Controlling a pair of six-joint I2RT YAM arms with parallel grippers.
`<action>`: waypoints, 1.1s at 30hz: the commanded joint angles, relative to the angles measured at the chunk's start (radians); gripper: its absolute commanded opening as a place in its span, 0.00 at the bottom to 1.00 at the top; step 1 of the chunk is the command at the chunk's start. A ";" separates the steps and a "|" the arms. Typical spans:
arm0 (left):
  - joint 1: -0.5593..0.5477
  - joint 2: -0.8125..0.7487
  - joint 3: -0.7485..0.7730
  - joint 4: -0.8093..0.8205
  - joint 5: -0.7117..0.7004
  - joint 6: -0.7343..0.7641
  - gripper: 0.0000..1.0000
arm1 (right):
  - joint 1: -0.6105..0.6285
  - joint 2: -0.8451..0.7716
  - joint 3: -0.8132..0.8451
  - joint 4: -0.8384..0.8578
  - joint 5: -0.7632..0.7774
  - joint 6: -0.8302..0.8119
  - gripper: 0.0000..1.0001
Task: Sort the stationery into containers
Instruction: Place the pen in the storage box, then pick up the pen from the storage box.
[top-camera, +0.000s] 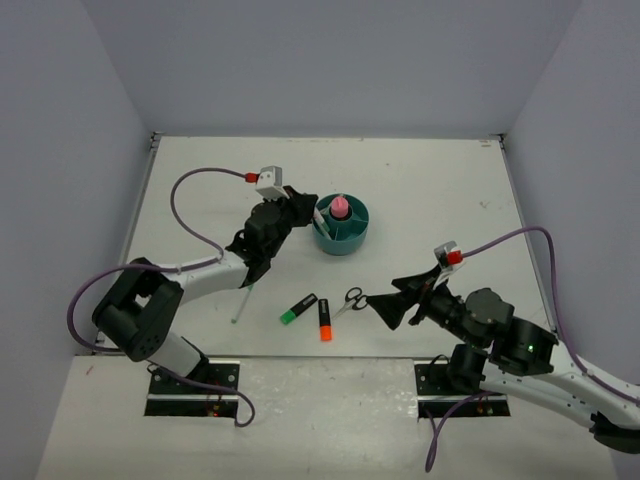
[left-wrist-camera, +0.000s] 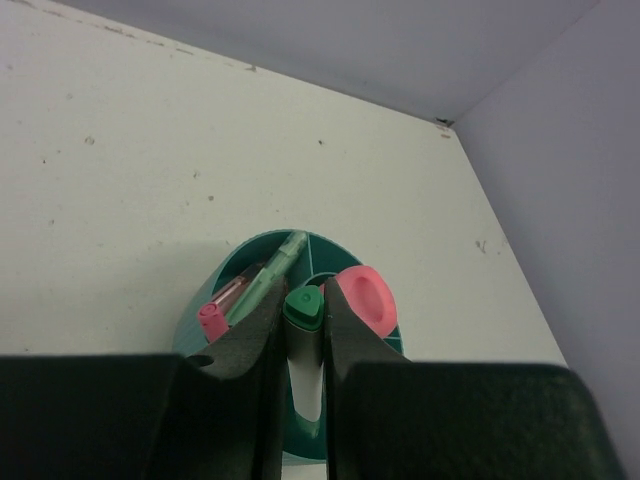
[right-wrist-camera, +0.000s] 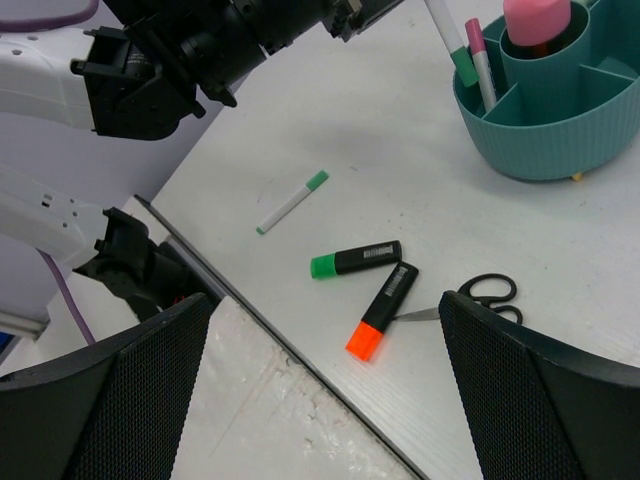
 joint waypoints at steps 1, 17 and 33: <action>0.004 0.026 0.051 0.122 -0.027 0.016 0.04 | 0.002 0.021 0.018 0.014 -0.005 0.004 0.99; 0.005 -0.068 0.034 0.022 -0.051 -0.001 0.80 | 0.002 0.140 0.048 0.041 -0.056 -0.023 0.99; 0.000 -0.225 0.009 -0.317 0.037 -0.122 0.88 | 0.002 0.225 0.051 0.027 0.042 0.016 0.99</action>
